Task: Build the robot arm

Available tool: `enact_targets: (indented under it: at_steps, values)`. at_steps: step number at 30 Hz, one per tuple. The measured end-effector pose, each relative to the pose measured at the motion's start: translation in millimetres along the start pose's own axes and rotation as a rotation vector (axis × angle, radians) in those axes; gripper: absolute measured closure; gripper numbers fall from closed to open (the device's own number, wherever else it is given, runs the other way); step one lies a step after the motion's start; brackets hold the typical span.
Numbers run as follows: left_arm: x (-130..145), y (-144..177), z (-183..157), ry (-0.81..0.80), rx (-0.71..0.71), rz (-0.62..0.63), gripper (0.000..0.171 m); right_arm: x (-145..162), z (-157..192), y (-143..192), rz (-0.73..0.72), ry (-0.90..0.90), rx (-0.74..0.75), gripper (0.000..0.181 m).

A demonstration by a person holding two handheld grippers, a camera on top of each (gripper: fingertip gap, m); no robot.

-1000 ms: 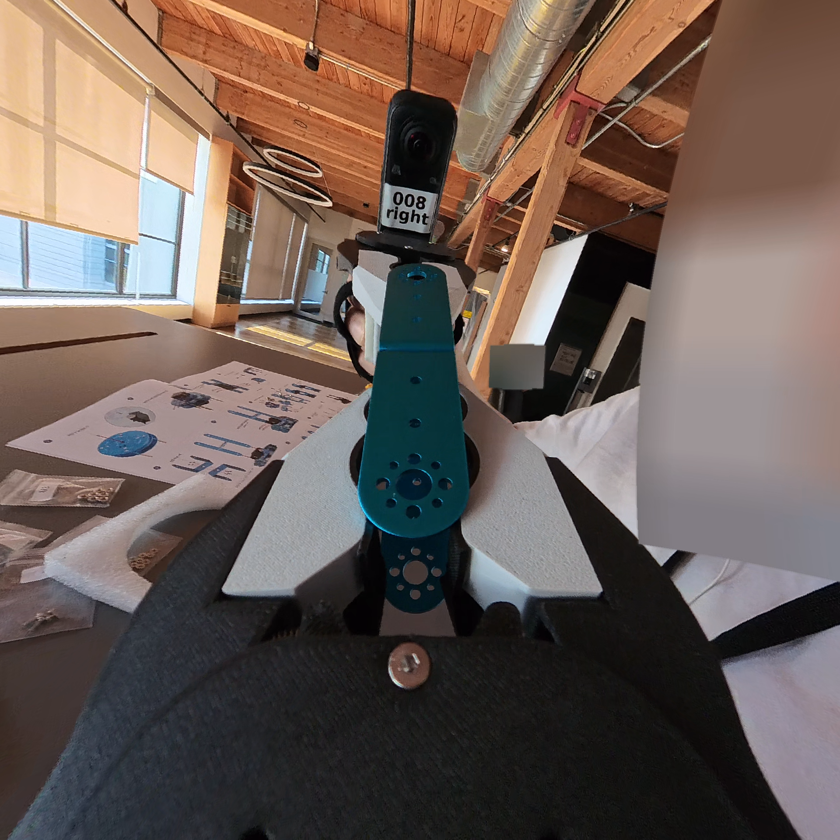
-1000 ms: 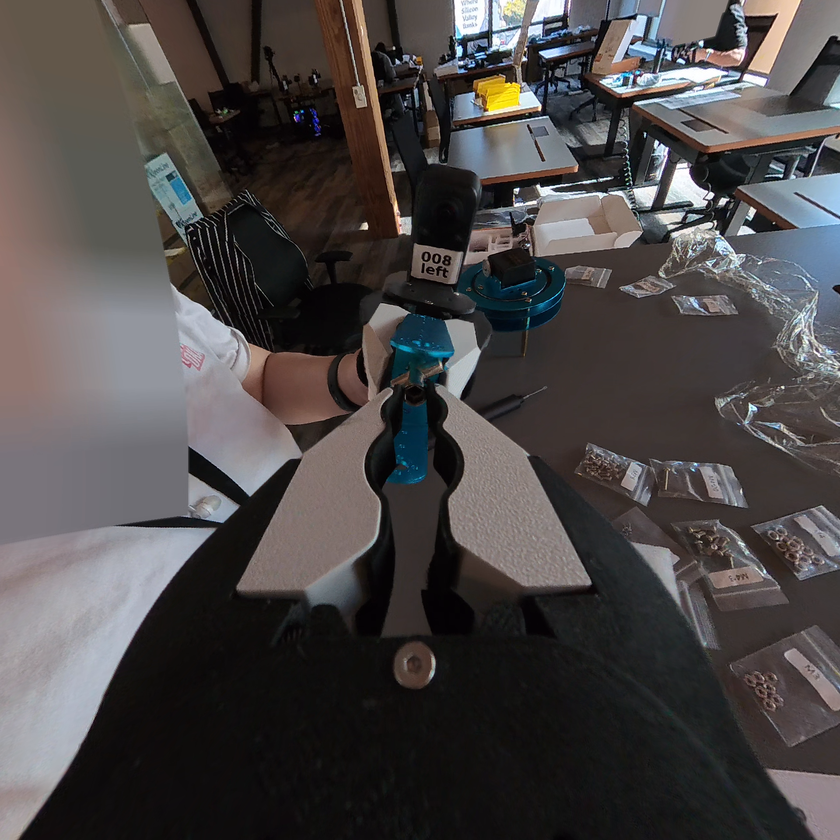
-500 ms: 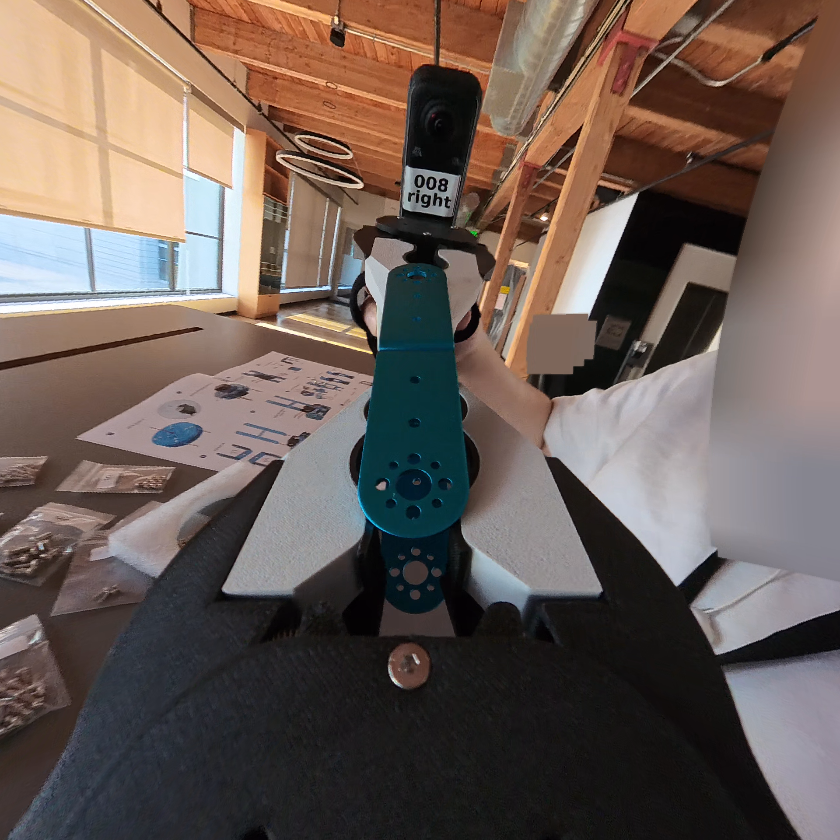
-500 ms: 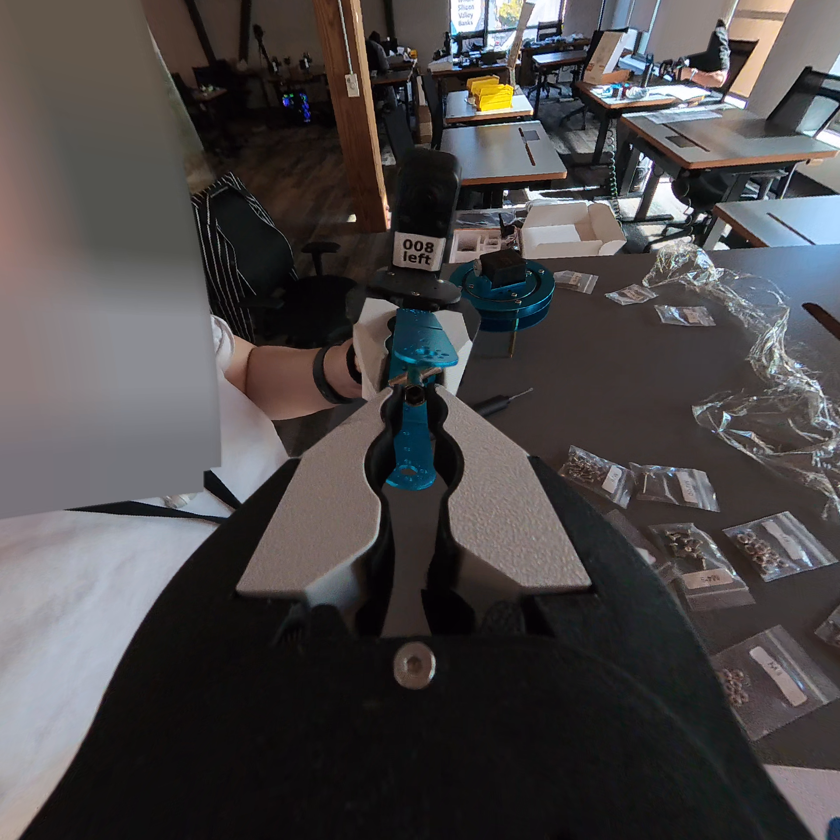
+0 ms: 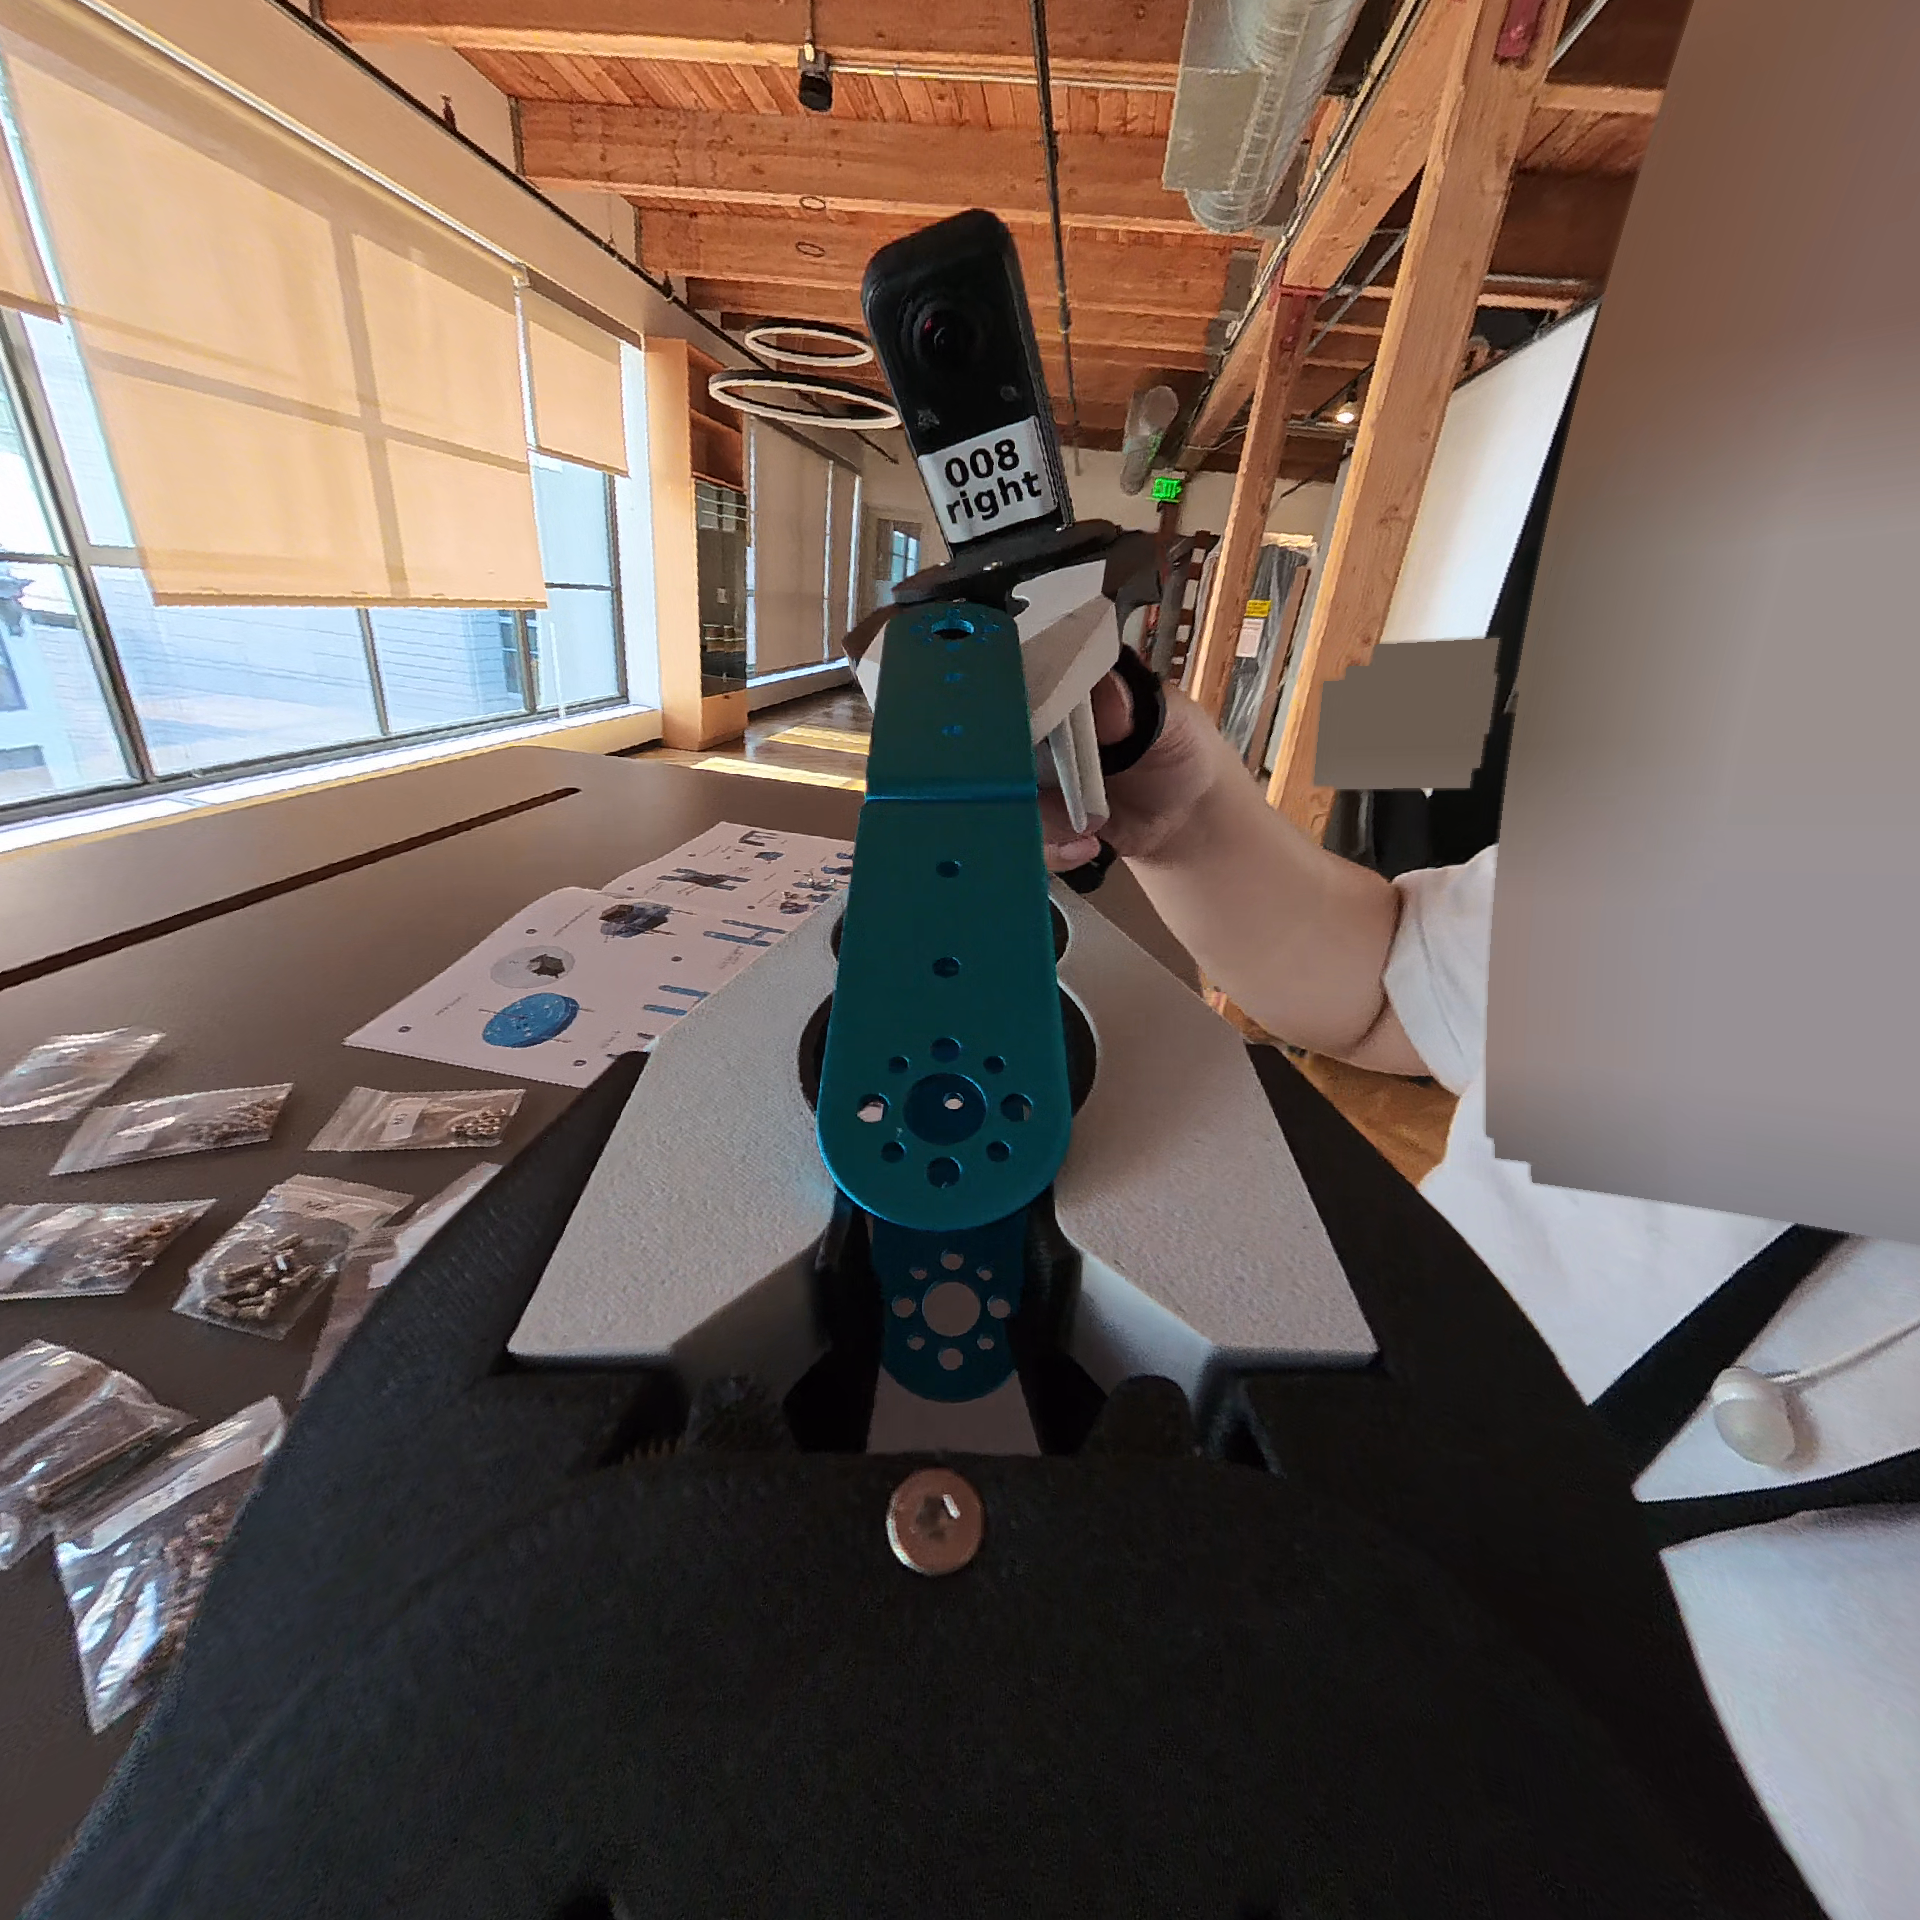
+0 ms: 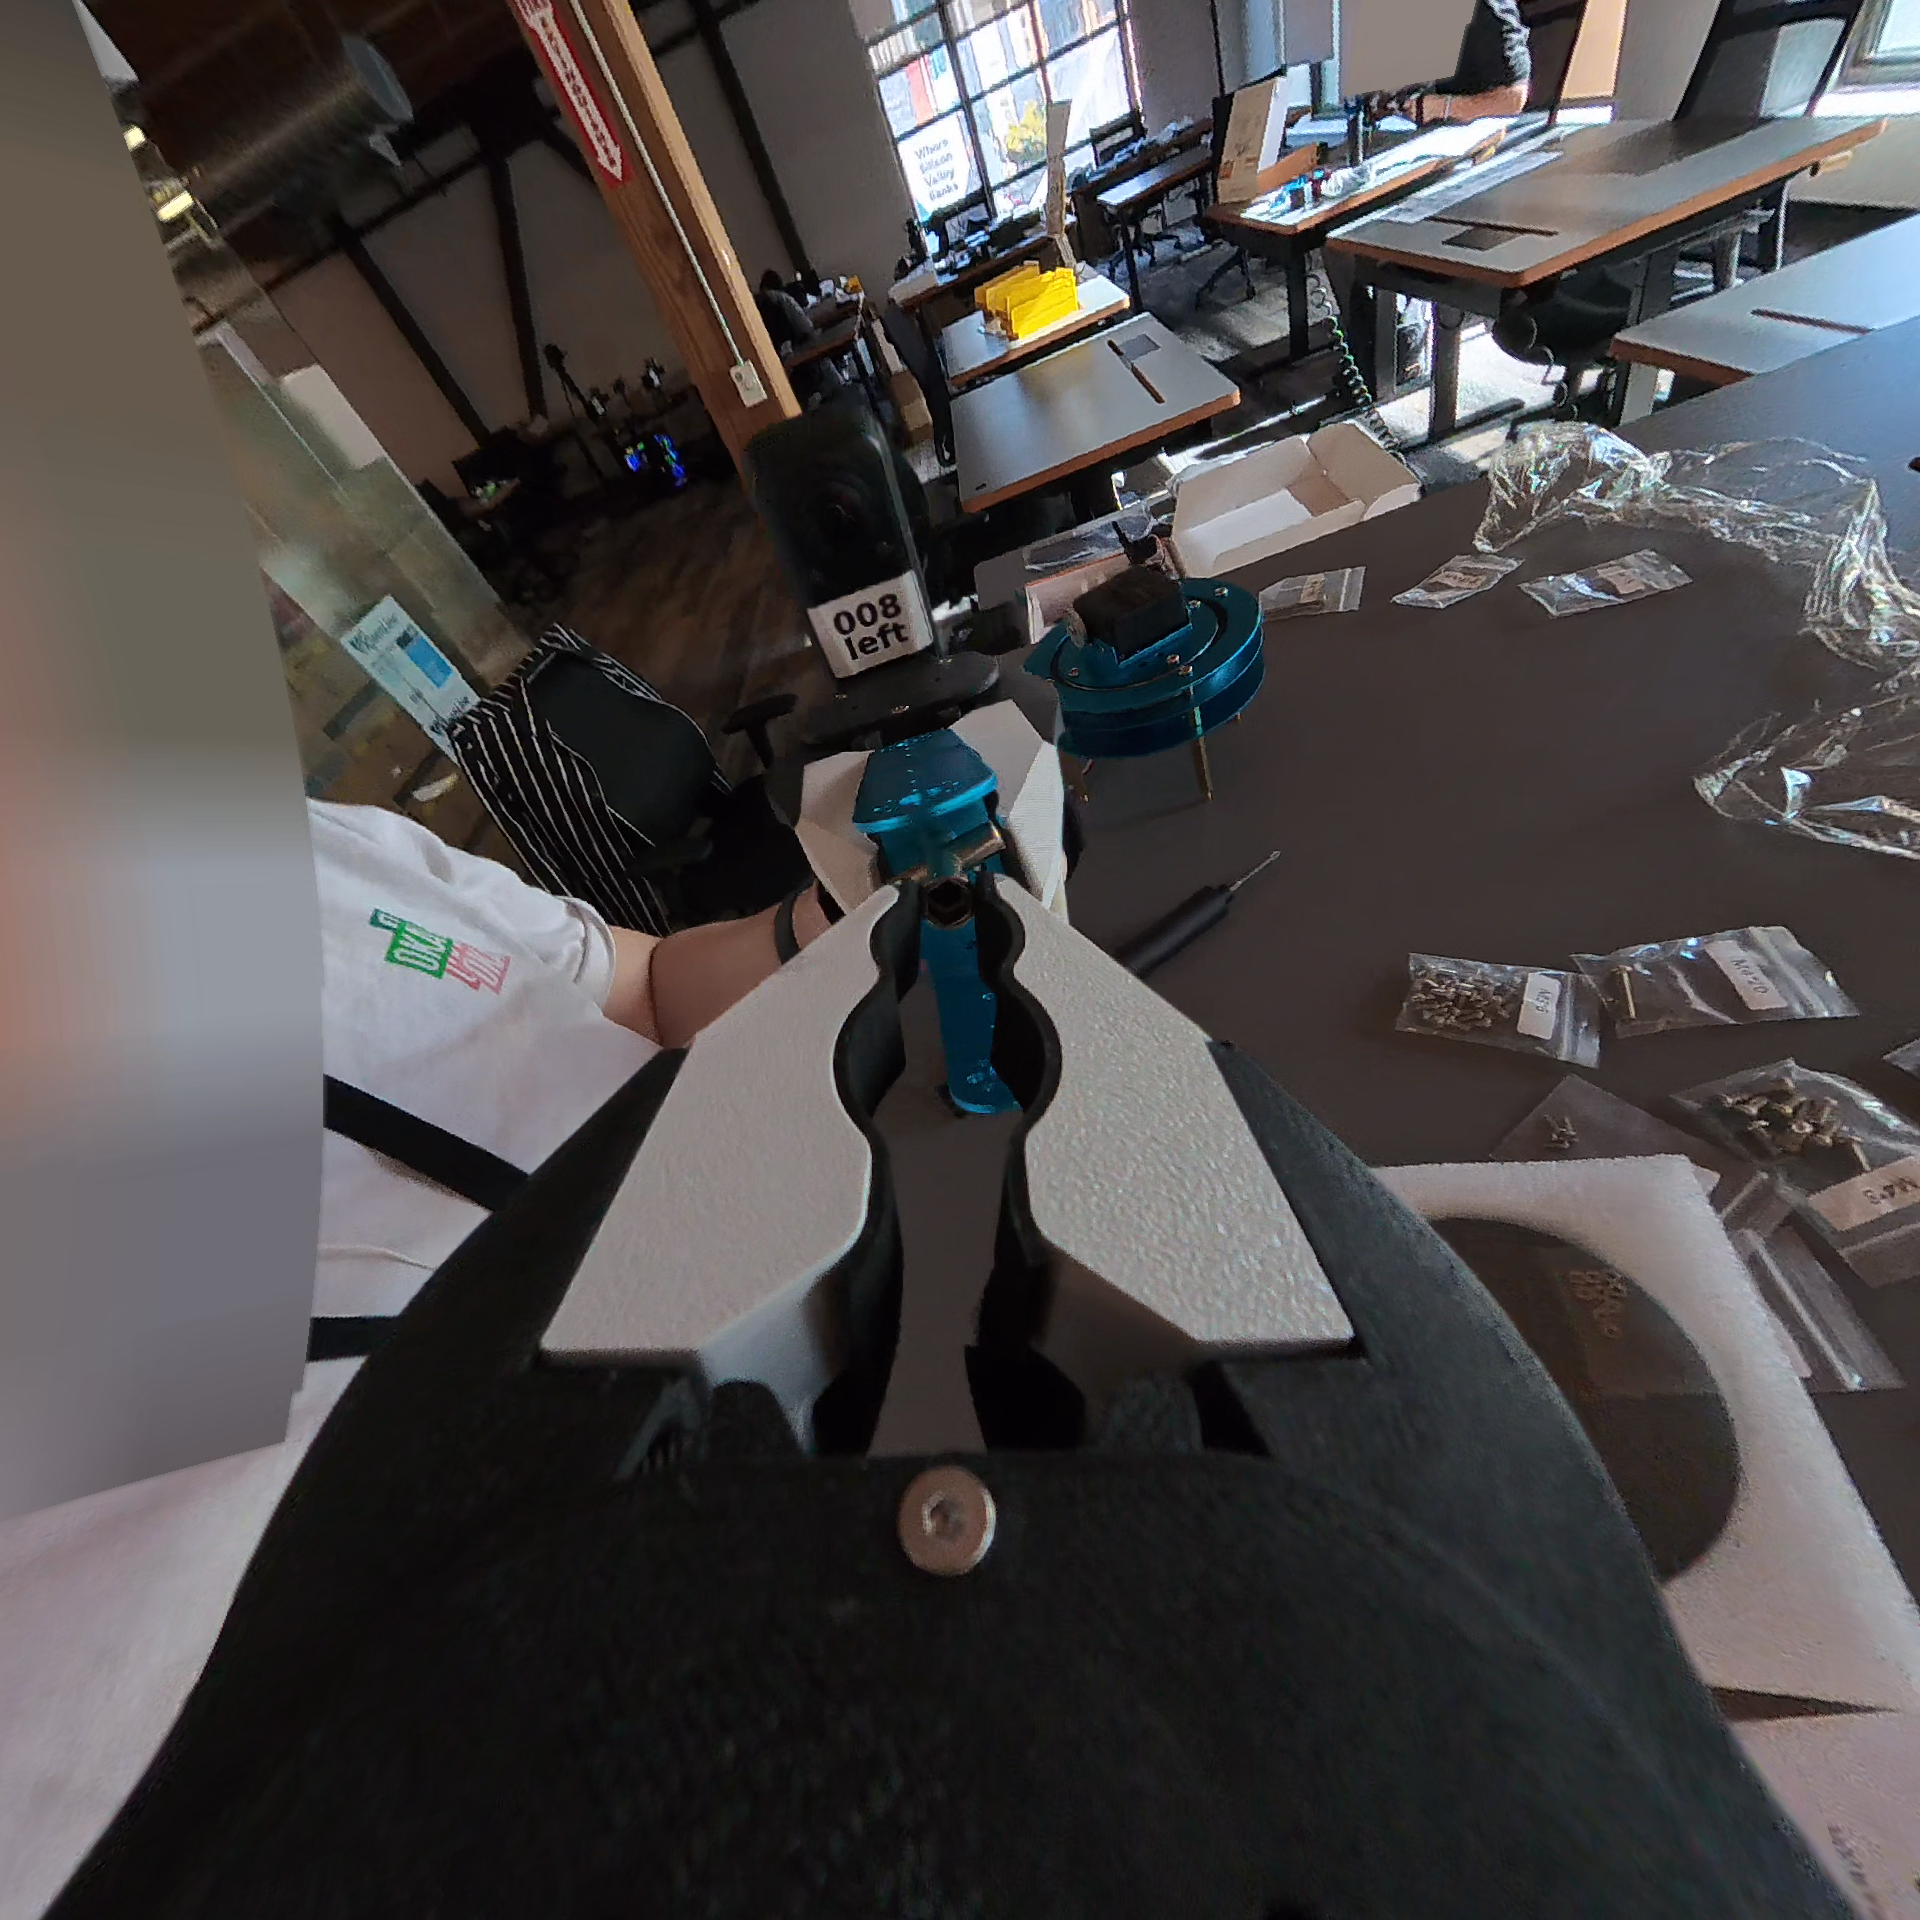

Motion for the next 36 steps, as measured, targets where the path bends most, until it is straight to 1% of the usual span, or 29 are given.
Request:
enact_targets:
  at_steps: [1, 6, 7, 8, 11, 14, 16, 17, 20, 21, 22, 23, 24, 25, 26, 27, 28, 31, 36]
  values:
    - [0.1, -0.1, -0.5, -0.019, -0.011, 0.004, 0.146, 0.7, -0.1, 0.1, -0.011, -0.031, -0.002, 0.171]
    - [2.7, -1.8, -0.6, -0.070, -0.055, 0.028, 0.145, 7.2, -3.1, 1.7, -0.035, -0.212, -0.013, 0.171]
    - [3.1, -2.2, -0.5, -0.067, -0.055, 0.028, 0.145, 7.8, -3.3, 1.9, -0.039, -0.224, -0.014, 0.171]
    - [3.1, -2.4, -0.7, -0.049, -0.045, 0.025, 0.146, 7.6, -3.0, 2.2, -0.042, -0.201, -0.014, 0.171]
    - [2.0, -2.3, -0.8, 0.039, 0.022, 0.008, 0.145, 3.7, 1.1, 1.9, -0.040, 0.035, 0.015, 0.171]
    - [3.2, -3.0, -0.5, 0.100, 0.066, 0.010, 0.145, -0.2, 7.0, 1.7, -0.025, 0.231, 0.047, 0.171]
    - [4.7, -5.4, -2.6, 0.151, 0.118, 0.018, 0.145, -3.4, 11.4, 2.4, -0.042, 0.327, 0.040, 0.171]
    - [4.9, -5.9, -2.9, 0.177, 0.139, 0.014, 0.145, -3.5, 11.2, 3.1, -0.034, 0.343, 0.042, 0.171]
    - [5.5, -6.5, -2.8, 0.213, 0.163, 0.014, 0.145, -3.2, 7.3, 3.3, -0.007, 0.290, 0.046, 0.171]
    - [5.4, -6.0, -2.4, 0.202, 0.152, 0.012, 0.145, -2.9, 6.9, 2.9, -0.002, 0.269, 0.047, 0.171]
    - [5.2, -5.2, -1.8, 0.186, 0.135, 0.008, 0.141, -1.9, 6.1, 2.5, 0.011, 0.251, 0.056, 0.171]
    - [4.4, -4.0, -0.9, 0.171, 0.117, 0.000, 0.145, -0.4, 6.0, 1.7, 0.028, 0.233, 0.064, 0.171]
    - [3.1, -2.6, -0.2, 0.161, 0.106, -0.010, 0.141, 1.1, 6.0, 0.9, 0.044, 0.219, 0.075, 0.171]
    - [2.1, -1.6, 0.1, 0.157, 0.103, -0.017, 0.141, 1.4, 6.6, 0.3, 0.045, 0.206, 0.085, 0.171]
    - [1.4, -1.1, 0.1, 0.151, 0.100, -0.020, 0.145, 0.9, 7.4, -0.3, 0.037, 0.195, 0.091, 0.171]
    - [1.9, -1.4, 0.0, 0.139, 0.093, -0.013, 0.141, -0.2, 8.0, -0.5, 0.024, 0.185, 0.096, 0.171]
    - [3.3, -2.4, 0.3, 0.123, 0.077, 0.002, 0.145, -1.0, 7.6, -0.2, 0.015, 0.170, 0.103, 0.171]
    - [6.6, -5.3, 0.3, 0.069, 0.031, 0.028, 0.145, -0.1, 5.8, 1.8, 0.005, 0.121, 0.093, 0.171]
    - [7.8, -5.5, 3.0, 0.055, -0.007, 0.035, 0.145, 5.4, 3.0, 2.1, -0.021, 0.057, 0.106, 0.171]
Point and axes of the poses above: each gripper's, where its closed fingertips meet, y back along the fingers, x out of its underside, z = x × y across the jaws, the point moved 6 cm from there along y, back along the fingers, and after that the axes turned 10 degrees about y, right-handed, at the moved point
